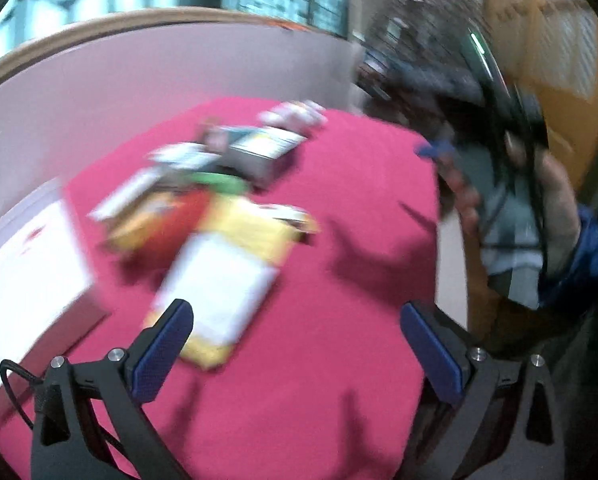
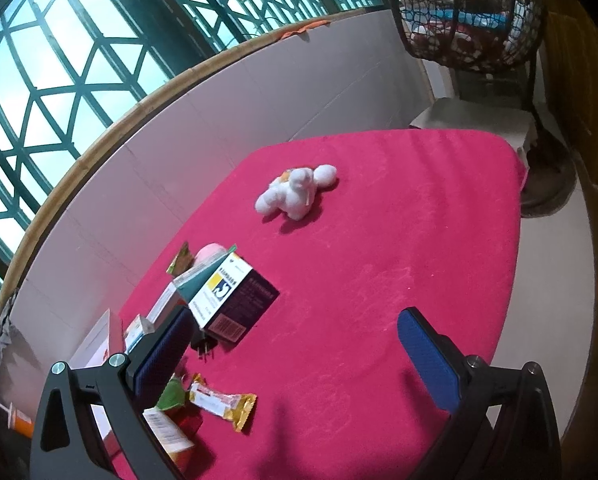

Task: Organize objects
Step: 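Grasp the white-and-yellow medicine box with the left tool while the right tool grasps the blue-and-white box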

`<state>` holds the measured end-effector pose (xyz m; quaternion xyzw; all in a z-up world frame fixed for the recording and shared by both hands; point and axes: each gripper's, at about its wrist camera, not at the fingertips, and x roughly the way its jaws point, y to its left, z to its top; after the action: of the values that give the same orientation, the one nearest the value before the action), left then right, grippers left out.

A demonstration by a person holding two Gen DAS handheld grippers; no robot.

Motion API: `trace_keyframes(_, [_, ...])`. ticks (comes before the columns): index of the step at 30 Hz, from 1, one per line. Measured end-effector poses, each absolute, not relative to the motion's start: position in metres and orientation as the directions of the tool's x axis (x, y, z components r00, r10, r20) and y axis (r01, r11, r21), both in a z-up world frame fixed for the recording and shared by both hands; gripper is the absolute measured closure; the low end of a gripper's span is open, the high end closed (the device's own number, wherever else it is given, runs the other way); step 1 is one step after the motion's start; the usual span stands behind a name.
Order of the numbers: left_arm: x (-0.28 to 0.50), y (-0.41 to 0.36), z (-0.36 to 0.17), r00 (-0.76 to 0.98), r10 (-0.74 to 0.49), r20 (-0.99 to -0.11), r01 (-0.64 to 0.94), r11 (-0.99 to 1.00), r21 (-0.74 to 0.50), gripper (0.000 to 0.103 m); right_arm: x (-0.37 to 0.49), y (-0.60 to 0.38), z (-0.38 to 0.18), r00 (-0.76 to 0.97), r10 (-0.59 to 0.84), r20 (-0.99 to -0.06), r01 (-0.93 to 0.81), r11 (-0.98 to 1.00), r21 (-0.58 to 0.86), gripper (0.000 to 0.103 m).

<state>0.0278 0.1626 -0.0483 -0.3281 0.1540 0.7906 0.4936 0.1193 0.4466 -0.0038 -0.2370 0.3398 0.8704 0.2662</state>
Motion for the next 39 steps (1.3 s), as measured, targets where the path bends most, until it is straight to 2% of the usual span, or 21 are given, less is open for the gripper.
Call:
trace_keyframes(4, [0.003,0.107,-0.031,-0.452,0.644,-0.618,-0.764,-0.637,-0.105,0.000,0.119,0.439,0.002,-0.759,0.312,-0.571,-0.610,-0.649,0.456,0.000])
trace_keyframes(6, [-0.004,0.092,-0.029,-0.464,0.643,-0.609,-0.752,-0.649,-0.113,0.000,0.117,0.435,0.002,-0.763,0.302,-0.571,-0.601,-0.658,0.455,0.000])
trace_keyframes(14, [0.004,0.131,-0.044,-0.220,0.732,-0.645,-0.934,-0.349,-0.077,0.000,0.111,0.422,0.006,-0.790,0.254,-0.558,-0.543,-0.713,0.444,0.000])
trace_keyframes(18, [-0.001,0.151,-0.053,-0.163,0.781,-0.603,-0.936,-0.316,-0.156,0.000,0.104,0.415,0.011,-0.811,0.197,-0.551,-0.465,-0.789,0.403,0.000])
trace_keyframes(21, [-0.004,0.167,-0.059,-0.140,0.765,-0.629,-0.934,-0.313,-0.173,0.000,0.099,0.412,0.014,-0.800,0.235,-0.553,-0.447,-0.848,0.285,0.000])
trace_keyframes(28, [0.009,0.200,-0.090,-0.145,0.631,-0.762,-0.966,-0.256,-0.028,0.000,0.094,0.444,0.003,-0.773,0.196,-0.603,-0.378,-0.906,0.191,0.000])
trace_keyframes(32, [0.006,0.206,-0.099,-0.171,0.602,-0.780,-0.963,-0.268,0.004,0.000,0.070,0.450,-0.004,-0.766,0.146,-0.626,-0.315,-0.934,0.167,0.000])
trace_keyframes(39, [-0.001,0.206,-0.098,-0.179,0.597,-0.782,-0.959,-0.283,0.004,0.000,-0.001,0.421,-0.026,-0.722,0.111,-0.683,-0.168,-0.986,0.017,0.000])
